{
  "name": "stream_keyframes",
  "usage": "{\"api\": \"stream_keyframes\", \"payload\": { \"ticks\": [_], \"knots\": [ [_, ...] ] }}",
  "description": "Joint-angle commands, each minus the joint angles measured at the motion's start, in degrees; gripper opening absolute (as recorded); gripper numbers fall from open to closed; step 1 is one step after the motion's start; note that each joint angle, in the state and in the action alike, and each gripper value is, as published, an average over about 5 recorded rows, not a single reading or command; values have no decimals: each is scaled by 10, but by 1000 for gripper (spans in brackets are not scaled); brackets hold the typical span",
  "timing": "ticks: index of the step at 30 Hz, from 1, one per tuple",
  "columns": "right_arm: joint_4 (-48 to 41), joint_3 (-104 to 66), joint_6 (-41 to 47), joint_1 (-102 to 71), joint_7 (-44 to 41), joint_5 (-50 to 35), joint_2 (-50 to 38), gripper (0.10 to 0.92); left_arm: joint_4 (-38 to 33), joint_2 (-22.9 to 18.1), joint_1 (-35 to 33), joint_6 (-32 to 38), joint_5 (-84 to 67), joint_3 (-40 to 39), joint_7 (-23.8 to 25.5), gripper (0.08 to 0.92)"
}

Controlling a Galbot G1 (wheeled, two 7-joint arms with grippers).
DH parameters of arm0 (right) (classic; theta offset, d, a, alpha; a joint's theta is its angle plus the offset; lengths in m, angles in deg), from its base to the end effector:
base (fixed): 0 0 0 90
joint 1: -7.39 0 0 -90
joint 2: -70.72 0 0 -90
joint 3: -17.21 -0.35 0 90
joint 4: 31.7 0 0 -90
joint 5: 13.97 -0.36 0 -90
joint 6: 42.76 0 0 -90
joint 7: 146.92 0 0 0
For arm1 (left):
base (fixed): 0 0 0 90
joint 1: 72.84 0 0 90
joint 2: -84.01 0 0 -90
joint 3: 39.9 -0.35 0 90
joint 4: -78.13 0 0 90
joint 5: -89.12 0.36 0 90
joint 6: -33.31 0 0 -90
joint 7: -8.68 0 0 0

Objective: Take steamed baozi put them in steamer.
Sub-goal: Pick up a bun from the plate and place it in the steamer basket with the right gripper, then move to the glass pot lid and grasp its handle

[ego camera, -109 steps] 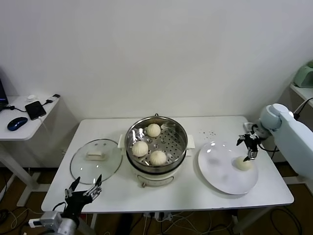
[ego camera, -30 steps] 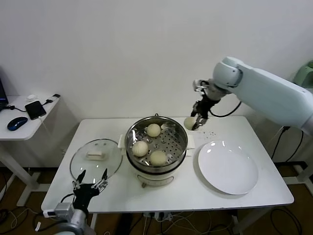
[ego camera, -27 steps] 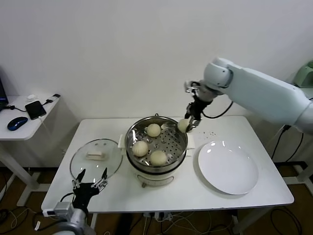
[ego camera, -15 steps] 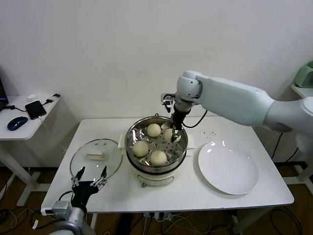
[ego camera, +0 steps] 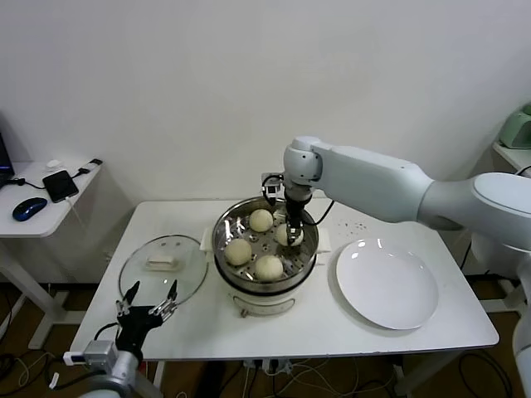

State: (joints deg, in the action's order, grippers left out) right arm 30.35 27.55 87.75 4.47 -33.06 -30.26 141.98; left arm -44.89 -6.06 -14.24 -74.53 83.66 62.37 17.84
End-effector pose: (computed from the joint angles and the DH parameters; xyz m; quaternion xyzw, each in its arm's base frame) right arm 0.5881 0.1296 -0.0871 0.4860 -0.5357 0.5197 0.4547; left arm 0.1716 0.0640 -0.2850 0.0112 -0.9906 0.0159 0.1355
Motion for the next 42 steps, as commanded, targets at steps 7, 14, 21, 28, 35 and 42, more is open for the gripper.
{"api": "stream_keyframes", "payload": {
  "ticks": [7, 14, 21, 28, 35, 42],
  "knots": [
    [-11, -23, 5, -24, 18, 28, -1, 618, 0, 0, 2, -2, 0, -2, 0, 823],
    [22, -112, 7, -27, 26, 15, -41, 793, -5, -5, 3, 8, -20, 1, -22, 823],
    [144, -333, -19, -112, 174, -67, -152, 822, -5, -13, 5, 69, -85, 4, -61, 823],
    [254, -594, -137, -327, 343, -111, -216, 823, 3, -22, -6, 132, -127, -8, -68, 823],
    [320, -880, -250, -613, 456, -90, -163, 823, 28, -19, 12, 155, -79, -36, -81, 823],
    [366, -1051, -355, -839, 538, -101, -44, 823, 67, 4, 44, 160, 17, -30, -62, 823]
  ]
}}
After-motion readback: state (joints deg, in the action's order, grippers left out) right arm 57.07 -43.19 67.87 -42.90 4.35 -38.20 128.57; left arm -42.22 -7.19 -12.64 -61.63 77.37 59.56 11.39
